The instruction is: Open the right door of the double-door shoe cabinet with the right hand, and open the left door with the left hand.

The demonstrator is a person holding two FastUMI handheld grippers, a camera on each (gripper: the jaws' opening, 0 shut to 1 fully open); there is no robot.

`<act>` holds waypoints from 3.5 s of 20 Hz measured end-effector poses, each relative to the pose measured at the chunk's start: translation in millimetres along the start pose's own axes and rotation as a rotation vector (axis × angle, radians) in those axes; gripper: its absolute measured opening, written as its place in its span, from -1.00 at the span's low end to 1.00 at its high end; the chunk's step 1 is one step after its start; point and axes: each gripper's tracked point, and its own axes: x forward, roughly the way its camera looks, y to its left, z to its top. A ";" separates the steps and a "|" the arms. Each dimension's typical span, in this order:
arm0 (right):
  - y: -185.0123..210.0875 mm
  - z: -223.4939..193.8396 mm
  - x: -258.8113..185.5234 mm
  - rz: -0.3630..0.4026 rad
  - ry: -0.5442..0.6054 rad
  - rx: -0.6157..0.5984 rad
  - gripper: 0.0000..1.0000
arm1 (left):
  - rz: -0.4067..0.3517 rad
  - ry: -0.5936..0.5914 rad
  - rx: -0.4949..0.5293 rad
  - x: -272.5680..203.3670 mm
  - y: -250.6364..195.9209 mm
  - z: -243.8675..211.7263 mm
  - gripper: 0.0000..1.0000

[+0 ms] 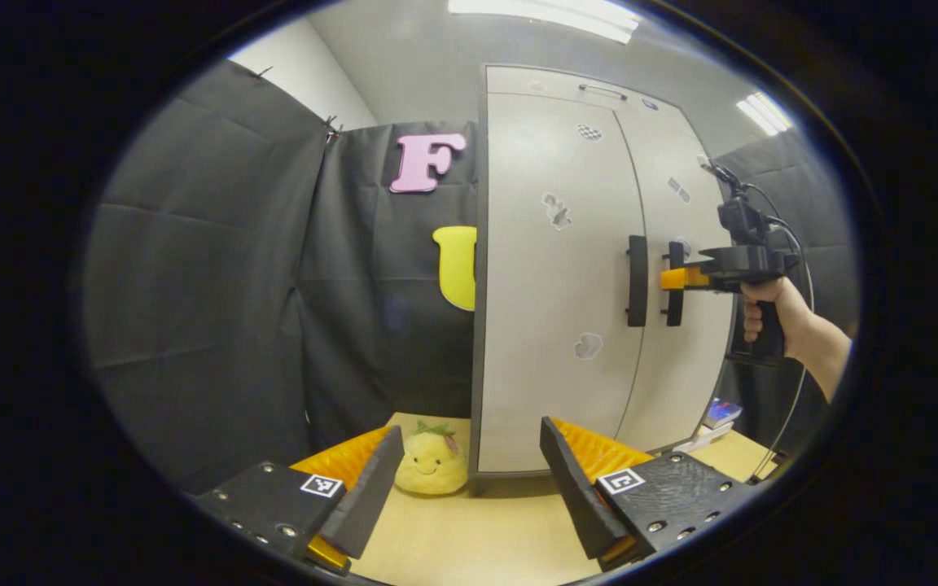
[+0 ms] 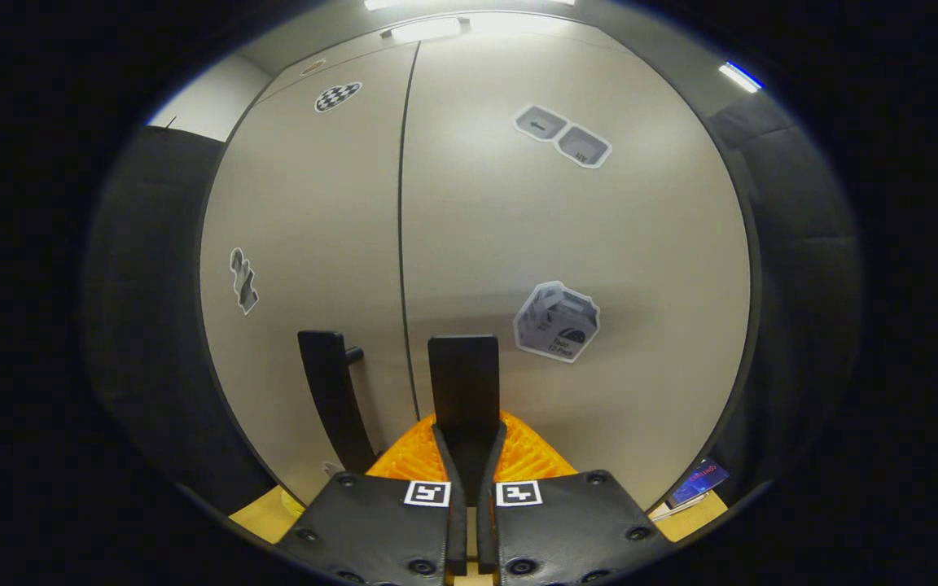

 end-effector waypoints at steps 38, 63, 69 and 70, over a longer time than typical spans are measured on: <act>-57.5 -11.4 -144.2 0.090 -0.007 0.020 -0.88 | -0.131 0.050 0.045 -5.7 -28.5 -5.2 0.97; -217.4 -14.0 -209.2 -0.001 0.002 0.087 -0.92 | -0.140 0.106 -0.195 -2.4 -97.4 -4.0 0.94; -225.4 -17.2 -207.9 0.165 -0.012 0.123 -0.92 | 0.018 0.048 -0.105 -12.0 -96.1 10.1 0.96; -227.1 -16.3 -208.5 0.172 -0.015 0.117 -0.99 | 0.054 0.033 -0.080 -16.3 -92.7 13.8 0.96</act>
